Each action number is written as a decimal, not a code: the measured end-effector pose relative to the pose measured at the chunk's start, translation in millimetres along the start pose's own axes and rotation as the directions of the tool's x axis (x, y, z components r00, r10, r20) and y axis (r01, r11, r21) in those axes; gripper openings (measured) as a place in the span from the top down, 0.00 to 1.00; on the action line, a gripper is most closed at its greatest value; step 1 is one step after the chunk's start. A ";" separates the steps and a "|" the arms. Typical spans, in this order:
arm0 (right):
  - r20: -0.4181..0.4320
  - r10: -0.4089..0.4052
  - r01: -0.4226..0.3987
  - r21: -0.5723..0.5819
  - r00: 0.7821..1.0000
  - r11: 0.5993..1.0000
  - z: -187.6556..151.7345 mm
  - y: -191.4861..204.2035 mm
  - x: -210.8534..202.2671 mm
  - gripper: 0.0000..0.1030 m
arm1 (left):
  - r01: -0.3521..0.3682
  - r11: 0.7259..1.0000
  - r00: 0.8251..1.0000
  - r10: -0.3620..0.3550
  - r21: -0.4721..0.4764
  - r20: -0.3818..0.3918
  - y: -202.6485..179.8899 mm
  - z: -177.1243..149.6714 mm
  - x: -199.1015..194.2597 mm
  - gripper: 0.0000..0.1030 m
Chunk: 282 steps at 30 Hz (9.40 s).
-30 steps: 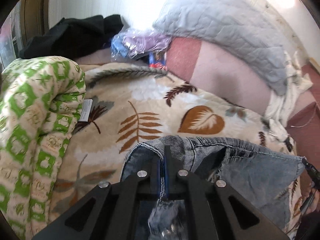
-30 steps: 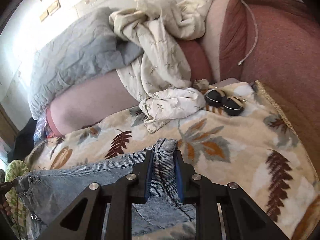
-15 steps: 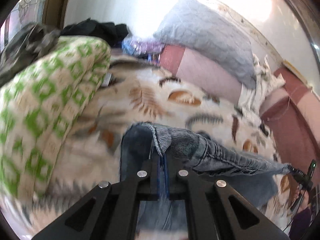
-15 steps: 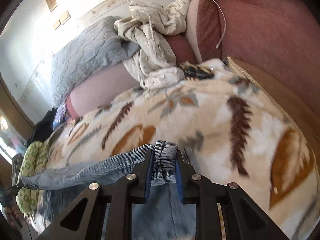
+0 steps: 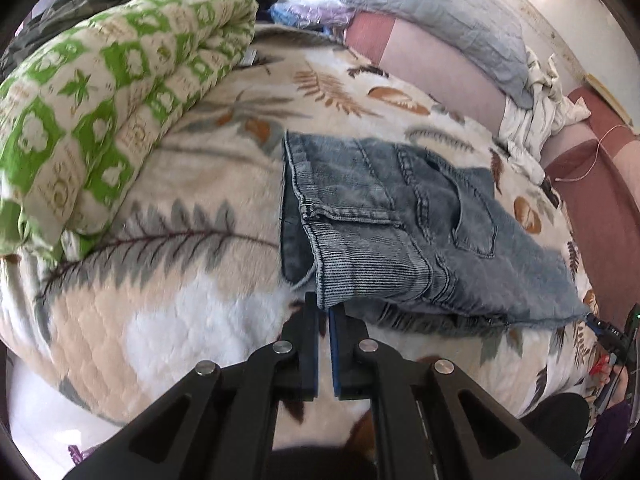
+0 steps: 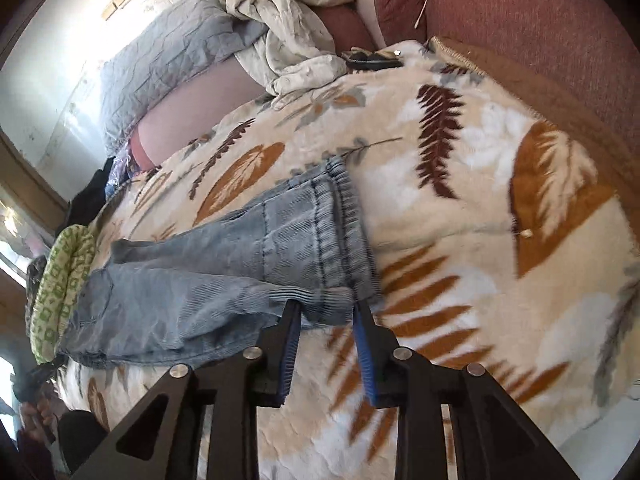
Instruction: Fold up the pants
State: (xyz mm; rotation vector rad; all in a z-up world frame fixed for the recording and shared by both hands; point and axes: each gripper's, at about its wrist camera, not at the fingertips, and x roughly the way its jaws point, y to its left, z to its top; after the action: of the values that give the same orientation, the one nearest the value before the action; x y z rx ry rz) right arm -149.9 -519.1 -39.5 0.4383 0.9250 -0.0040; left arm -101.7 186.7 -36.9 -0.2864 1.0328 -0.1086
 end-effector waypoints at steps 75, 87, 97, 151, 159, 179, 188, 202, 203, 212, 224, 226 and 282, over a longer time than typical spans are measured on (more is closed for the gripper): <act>-0.078 -0.129 0.105 -0.258 0.989 0.960 3.7 167.1 92.3 0.36 | -0.084 0.963 0.981 0.035 0.258 0.190 -84.6 5.1 34.9 0.39; -0.165 -0.231 0.159 -0.363 0.959 0.918 -36.4 194.4 113.0 0.36 | -0.075 0.938 0.994 0.046 0.338 0.094 -82.4 -6.9 50.0 0.39; -0.135 -0.097 0.033 -0.417 0.986 0.908 3.5 267.3 105.3 0.36 | -0.047 0.933 0.971 -0.042 0.358 0.237 -120.1 -8.2 21.9 0.35; -0.191 0.145 -0.216 -0.434 0.971 0.875 70.9 343.8 180.5 0.81 | 0.100 0.888 0.994 -0.109 0.448 -0.005 -170.3 -10.5 76.0 0.34; -0.005 0.129 -0.126 -0.249 0.992 0.960 60.5 229.9 77.7 0.43 | 0.133 0.920 0.988 -0.152 0.369 0.024 -165.2 -3.1 72.9 0.34; 0.349 0.069 -0.197 0.346 0.935 0.917 -23.1 22.8 -26.0 0.30 | -0.072 0.882 0.981 -0.023 0.466 0.195 -184.7 -16.6 70.2 0.24; 0.339 0.018 -0.160 0.395 0.941 0.905 -27.9 -4.6 -24.4 0.30 | -0.033 0.921 0.983 -0.041 0.389 0.179 -186.3 -17.8 69.4 0.24; 0.293 0.156 -0.282 0.461 0.943 0.841 -36.8 -8.1 -9.5 0.29 | 0.061 0.929 0.997 -0.071 0.365 0.016 -293.2 7.9 72.2 0.24; 0.291 0.162 -0.289 0.472 0.943 0.833 -37.8 -9.9 -8.3 0.29 | 0.062 0.930 0.998 -0.063 0.361 -0.009 -302.4 8.5 74.9 0.24; 0.281 0.185 -0.309 0.505 0.942 0.806 -41.9 -14.2 -4.0 0.29 | 0.119 0.907 0.988 -0.068 0.404 -0.139 -358.0 -16.7 84.8 0.24; 0.258 0.233 -0.341 0.556 0.938 0.758 -42.5 -1.0 12.5 0.29 | 0.057 0.845 0.997 -0.023 0.532 -0.071 -404.7 2.2 90.0 0.24; 0.252 0.224 -0.331 0.567 0.942 0.754 -42.4 -1.8 14.9 0.29 | 0.056 0.844 0.997 -0.023 0.533 -0.068 -407.9 7.5 94.4 0.24; 0.176 0.180 -0.251 0.606 0.968 0.755 -16.3 -22.2 46.4 0.30 | 0.537 0.491 0.837 -0.206 0.687 -0.507 -610.2 18.9 275.5 0.24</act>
State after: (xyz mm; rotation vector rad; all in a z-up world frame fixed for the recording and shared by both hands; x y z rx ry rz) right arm -138.4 -525.0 -91.9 1.1614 0.7432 -0.1276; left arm 82.9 -455.5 -82.6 0.3941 1.1596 -1.0767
